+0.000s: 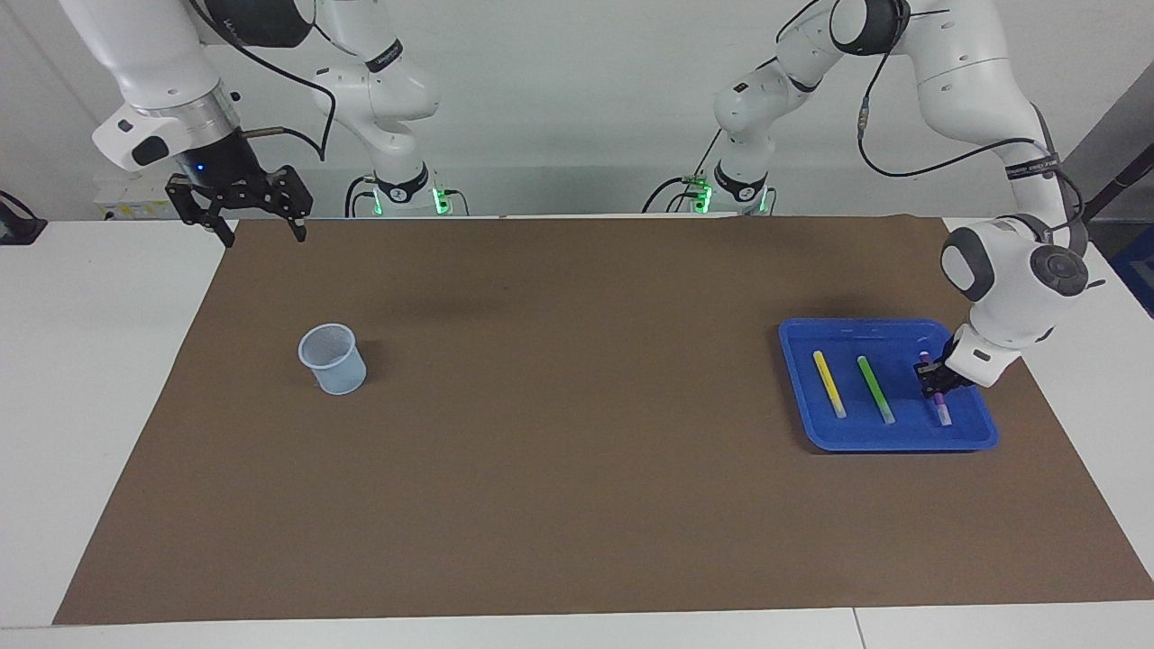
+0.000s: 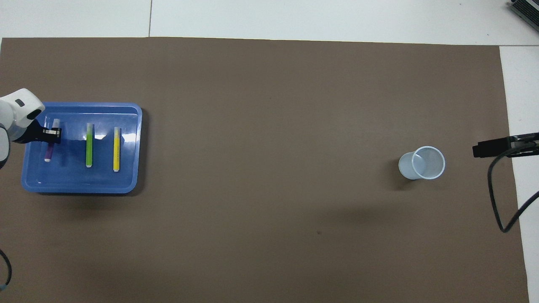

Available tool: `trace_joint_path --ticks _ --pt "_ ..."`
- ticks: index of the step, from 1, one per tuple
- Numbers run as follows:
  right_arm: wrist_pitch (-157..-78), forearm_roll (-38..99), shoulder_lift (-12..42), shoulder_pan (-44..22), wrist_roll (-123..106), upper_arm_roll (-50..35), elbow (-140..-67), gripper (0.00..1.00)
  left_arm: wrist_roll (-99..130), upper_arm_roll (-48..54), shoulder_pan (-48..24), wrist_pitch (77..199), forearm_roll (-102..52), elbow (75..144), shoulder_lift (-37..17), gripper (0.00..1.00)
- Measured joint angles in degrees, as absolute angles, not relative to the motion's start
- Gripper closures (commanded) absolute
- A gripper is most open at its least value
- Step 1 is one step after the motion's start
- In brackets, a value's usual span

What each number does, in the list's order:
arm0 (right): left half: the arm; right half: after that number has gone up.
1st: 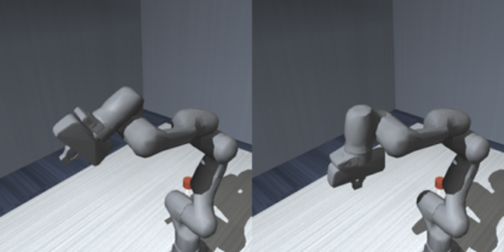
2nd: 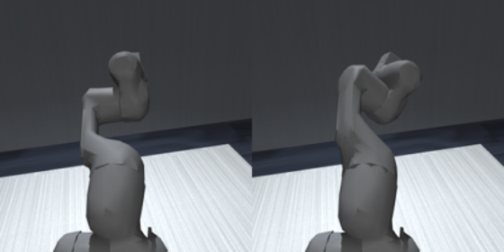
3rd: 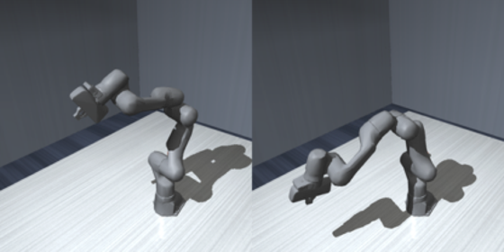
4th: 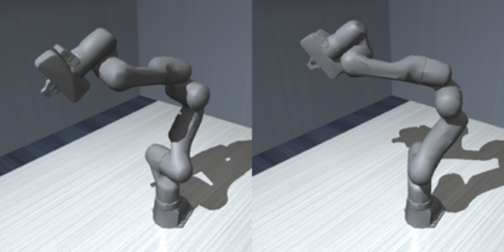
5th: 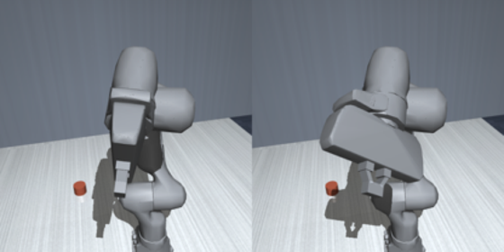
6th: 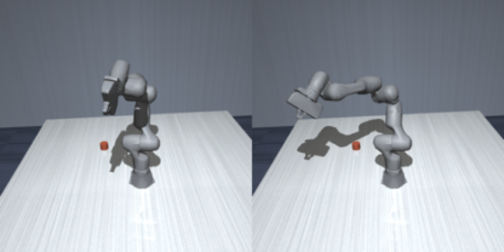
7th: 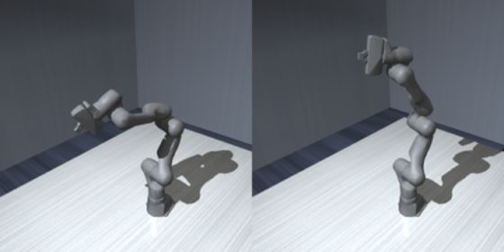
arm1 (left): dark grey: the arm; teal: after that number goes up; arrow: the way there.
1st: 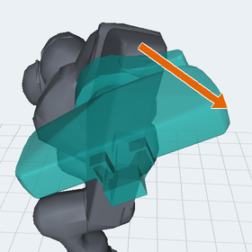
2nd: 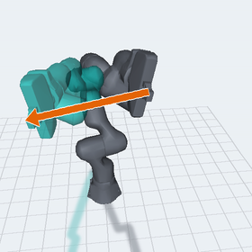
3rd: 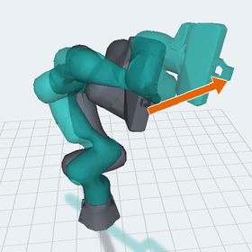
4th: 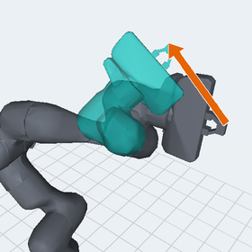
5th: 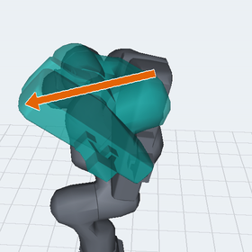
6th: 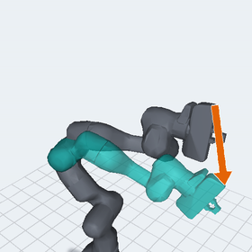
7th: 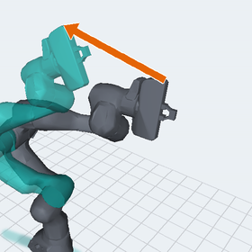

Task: Right arm passes pens to left for tray arrangement
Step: 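Lower the purple pen into the blue tray with the left gripper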

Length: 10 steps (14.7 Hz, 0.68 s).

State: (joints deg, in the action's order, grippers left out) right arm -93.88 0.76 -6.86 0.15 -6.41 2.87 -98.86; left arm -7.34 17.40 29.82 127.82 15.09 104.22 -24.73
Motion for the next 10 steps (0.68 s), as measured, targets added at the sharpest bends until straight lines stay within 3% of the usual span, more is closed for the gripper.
trace_joint_path --ticks 2,3,4,10 --pt "-93.1 0.8 -6.9 0.1 -6.4 2.9 -98.6 0.0 -7.8 17.4 30.4 128.2 15.1 104.2 -25.1 0.95" --pt "-92.7 0.8 -6.9 0.1 -6.4 2.9 -98.5 0.0 -7.8 17.4 30.5 128.4 15.1 104.2 -25.3 0.52" --pt "-92.4 0.8 -6.9 0.1 -6.2 2.9 -98.4 0.0 -7.8 17.4 30.5 128.5 15.1 104.2 -25.3 0.01" --pt "-91.0 0.8 -6.8 0.1 -4.8 2.9 -98.3 0.0 -7.8 17.5 30.5 128.2 15.1 104.2 -25.5 0.0"
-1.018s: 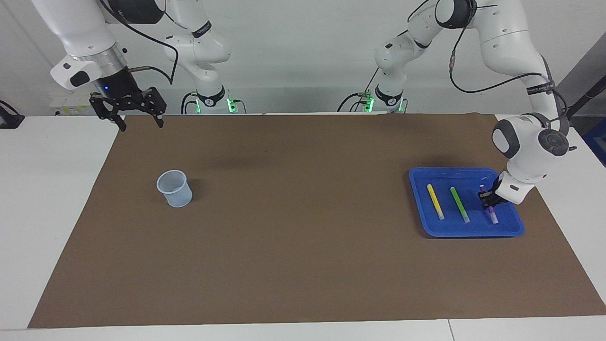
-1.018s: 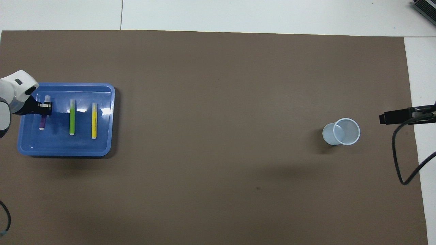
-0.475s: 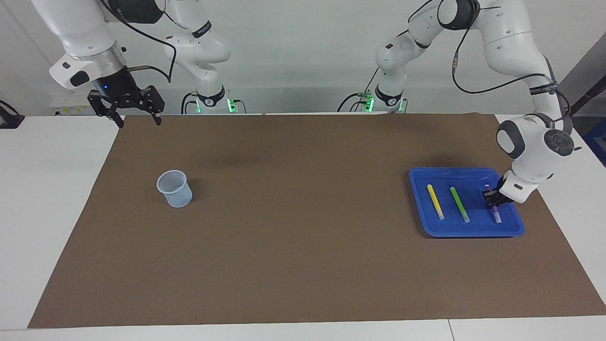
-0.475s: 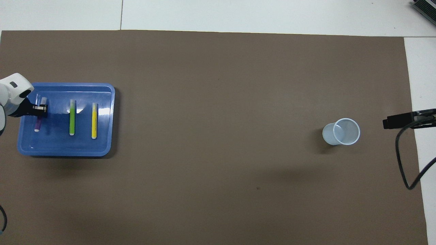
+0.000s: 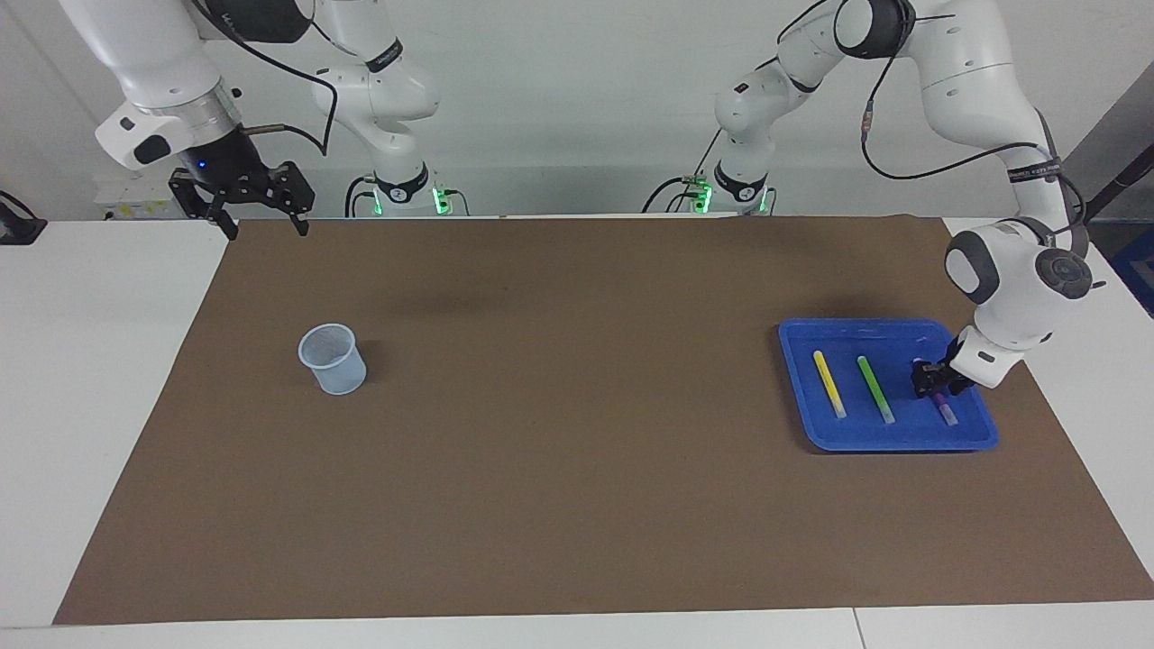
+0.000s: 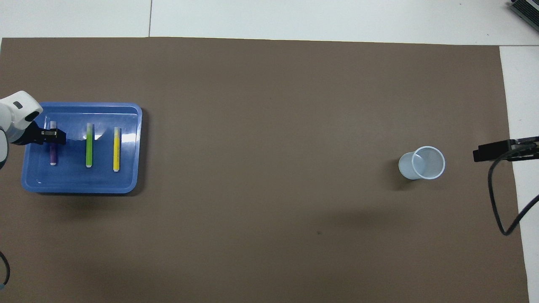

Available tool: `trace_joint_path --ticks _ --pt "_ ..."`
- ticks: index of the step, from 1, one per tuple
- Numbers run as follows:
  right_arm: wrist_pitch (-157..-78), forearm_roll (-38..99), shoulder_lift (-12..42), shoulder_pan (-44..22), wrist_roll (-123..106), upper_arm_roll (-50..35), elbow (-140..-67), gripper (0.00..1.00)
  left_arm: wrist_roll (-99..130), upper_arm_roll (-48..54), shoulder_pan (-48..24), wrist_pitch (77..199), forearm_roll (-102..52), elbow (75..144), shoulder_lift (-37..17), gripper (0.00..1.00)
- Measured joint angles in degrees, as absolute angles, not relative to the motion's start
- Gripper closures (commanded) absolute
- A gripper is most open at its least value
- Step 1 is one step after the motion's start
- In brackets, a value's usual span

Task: Right arm passes pens to left for tray arrangement
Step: 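Lower the purple pen into the blue tray with the left gripper, then open the left gripper and draw it back from the purple pen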

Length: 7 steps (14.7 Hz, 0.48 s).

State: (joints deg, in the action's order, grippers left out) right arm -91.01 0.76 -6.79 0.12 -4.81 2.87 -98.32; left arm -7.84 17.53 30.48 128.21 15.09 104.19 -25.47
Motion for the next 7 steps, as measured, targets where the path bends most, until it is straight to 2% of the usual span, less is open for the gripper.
trace_joint_path --ticks 4,7 --pt "-89.8 0.8 -6.8 0.1 -4.7 2.9 -98.3 0.0 -7.7 18.0 30.4 124.7 13.1 102.5 -25.1 0.0" --pt "-89.6 0.8 -6.8 0.1 -4.7 2.9 -98.2 0.0 -7.7 18.3 30.4 119.0 11.8 101.3 -22.3 0.0"
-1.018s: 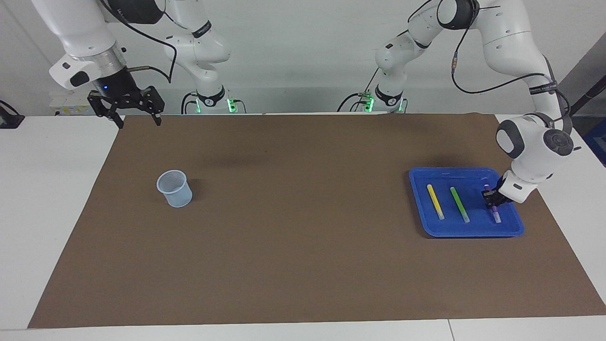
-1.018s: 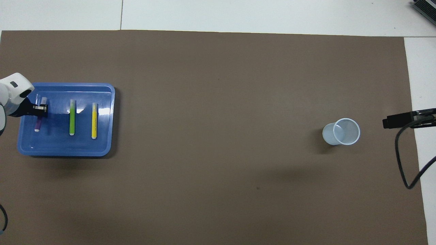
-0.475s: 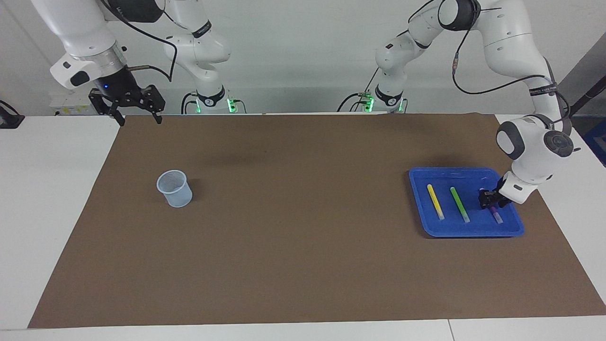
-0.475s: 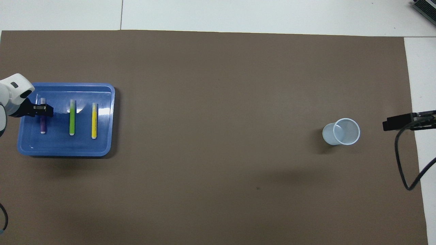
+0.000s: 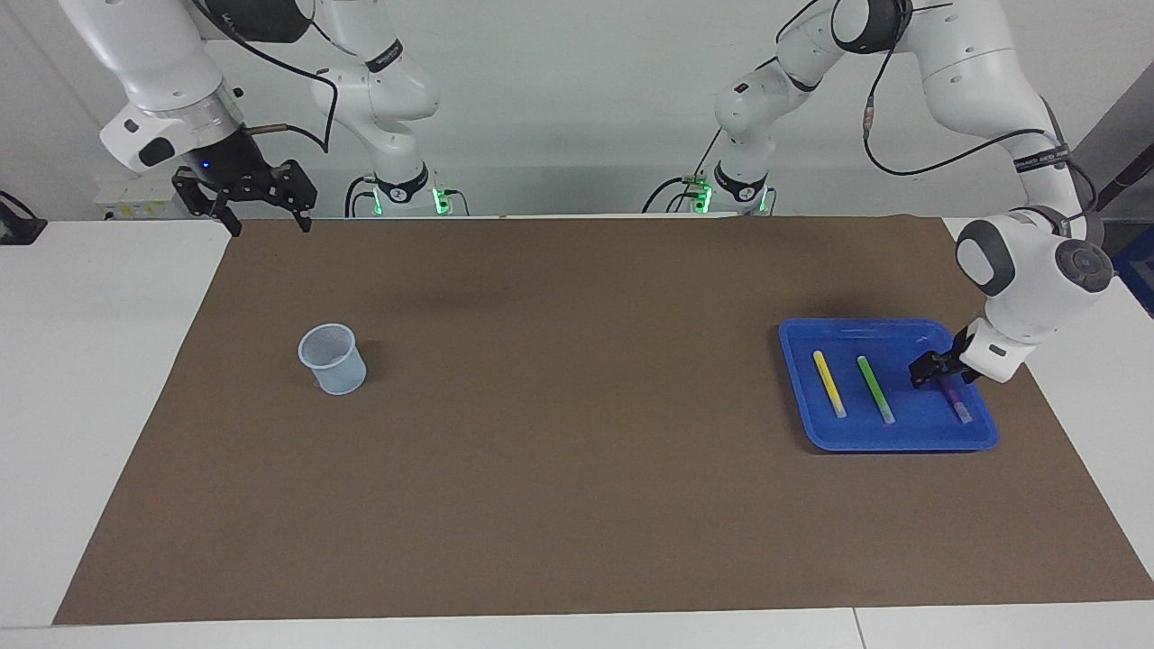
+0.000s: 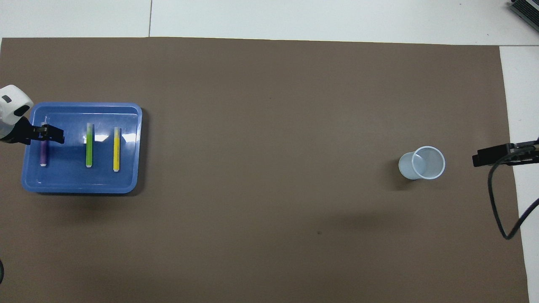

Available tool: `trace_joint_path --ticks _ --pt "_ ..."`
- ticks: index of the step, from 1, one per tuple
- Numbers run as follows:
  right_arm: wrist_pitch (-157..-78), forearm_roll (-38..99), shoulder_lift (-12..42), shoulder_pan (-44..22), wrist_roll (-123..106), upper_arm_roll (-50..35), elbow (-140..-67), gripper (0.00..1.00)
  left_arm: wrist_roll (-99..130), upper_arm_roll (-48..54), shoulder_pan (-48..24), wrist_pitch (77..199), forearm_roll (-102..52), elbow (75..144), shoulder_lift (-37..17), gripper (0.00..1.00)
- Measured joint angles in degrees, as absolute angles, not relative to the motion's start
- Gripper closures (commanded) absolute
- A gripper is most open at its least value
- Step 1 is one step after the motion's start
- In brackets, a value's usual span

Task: Right arm passes pens to left for tray arrangement
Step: 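Open the left gripper and draw it back from the purple pen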

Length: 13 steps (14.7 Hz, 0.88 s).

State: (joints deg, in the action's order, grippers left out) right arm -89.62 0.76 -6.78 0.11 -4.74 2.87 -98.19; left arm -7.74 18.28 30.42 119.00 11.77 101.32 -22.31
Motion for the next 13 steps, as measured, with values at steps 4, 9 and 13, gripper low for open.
trace_joint_path --ticks 4,9,13 --pt "-89.4 0.8 -6.8 0.1 -4.7 2.9 -98.0 0.0 -7.7 18.5 30.4 108.9 9.1 101.0 -15.2 0.0" --pt "-89.4 0.8 -6.8 0.1 -4.7 2.9 -97.9 0.0 -7.7 18.5 30.4 99.1 5.9 101.0 -6.7 0.0" --pt "-89.4 0.8 -6.8 0.1 -4.7 2.9 -97.9 0.0 -7.8 18.5 30.0 91.3 5.4 101.0 -0.2 0.0"
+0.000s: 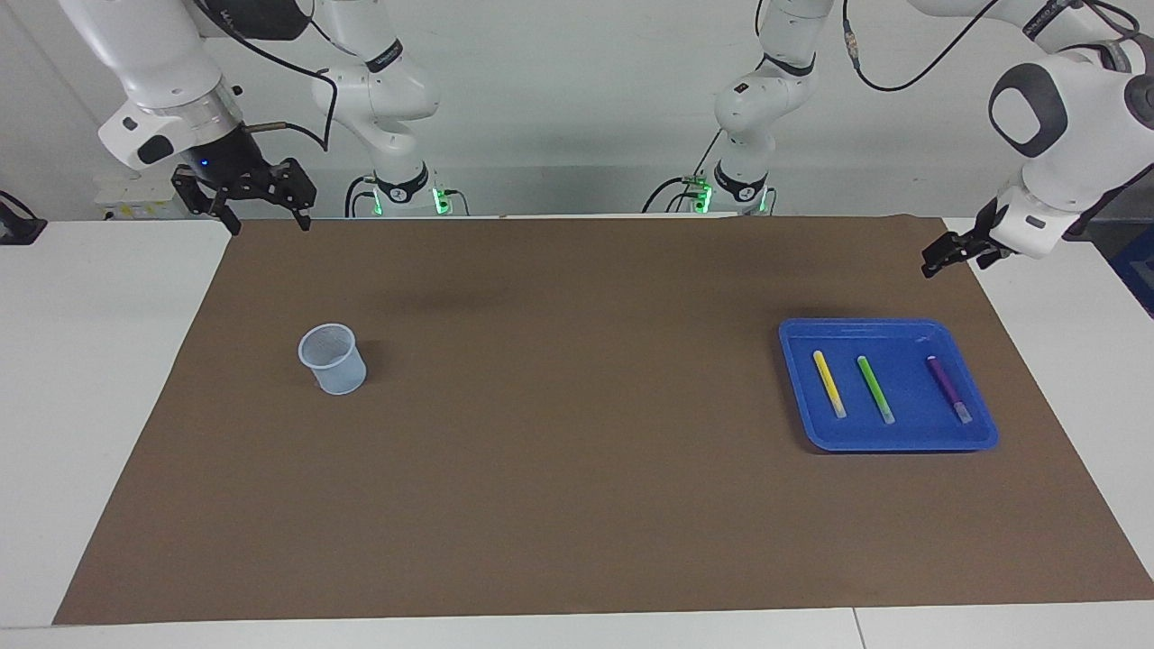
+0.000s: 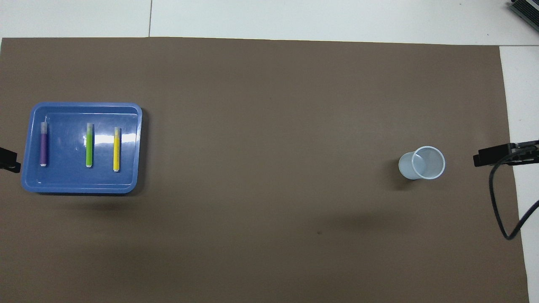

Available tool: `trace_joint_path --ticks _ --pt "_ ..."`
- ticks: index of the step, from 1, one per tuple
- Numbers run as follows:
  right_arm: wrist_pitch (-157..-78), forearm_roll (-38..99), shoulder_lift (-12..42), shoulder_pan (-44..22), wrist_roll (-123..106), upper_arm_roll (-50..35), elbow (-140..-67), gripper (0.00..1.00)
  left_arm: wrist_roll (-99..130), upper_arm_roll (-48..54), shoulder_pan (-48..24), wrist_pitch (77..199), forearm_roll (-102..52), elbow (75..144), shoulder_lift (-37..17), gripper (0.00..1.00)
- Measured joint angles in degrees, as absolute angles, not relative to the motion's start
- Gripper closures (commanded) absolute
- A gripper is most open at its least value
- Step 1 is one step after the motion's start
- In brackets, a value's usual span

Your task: Right arm passes pens to left for tray arrangement

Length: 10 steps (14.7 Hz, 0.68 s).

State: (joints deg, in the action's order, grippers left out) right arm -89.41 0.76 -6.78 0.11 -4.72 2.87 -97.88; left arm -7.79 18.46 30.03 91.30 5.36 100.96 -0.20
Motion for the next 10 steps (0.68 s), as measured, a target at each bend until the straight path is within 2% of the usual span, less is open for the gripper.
trace_joint_path --ticks 3,6,10 --pt "-89.4 0.8 -6.8 0.1 -4.7 2.9 -97.9 0.0 -7.6 14.3 24.5 87.5 5.3 101.1 1.9 0.0" --pt "-89.4 0.8 -6.8 0.1 -4.7 2.9 -97.9 0.0 -5.7 6.6 15.4 86.6 5.3 101.1 1.9 0.0" --pt "-89.3 0.8 -6.8 0.1 -4.7 2.9 -97.9 0.0 -4.4 -0.6 6.6 86.7 4.8 100.7 1.9 0.0"
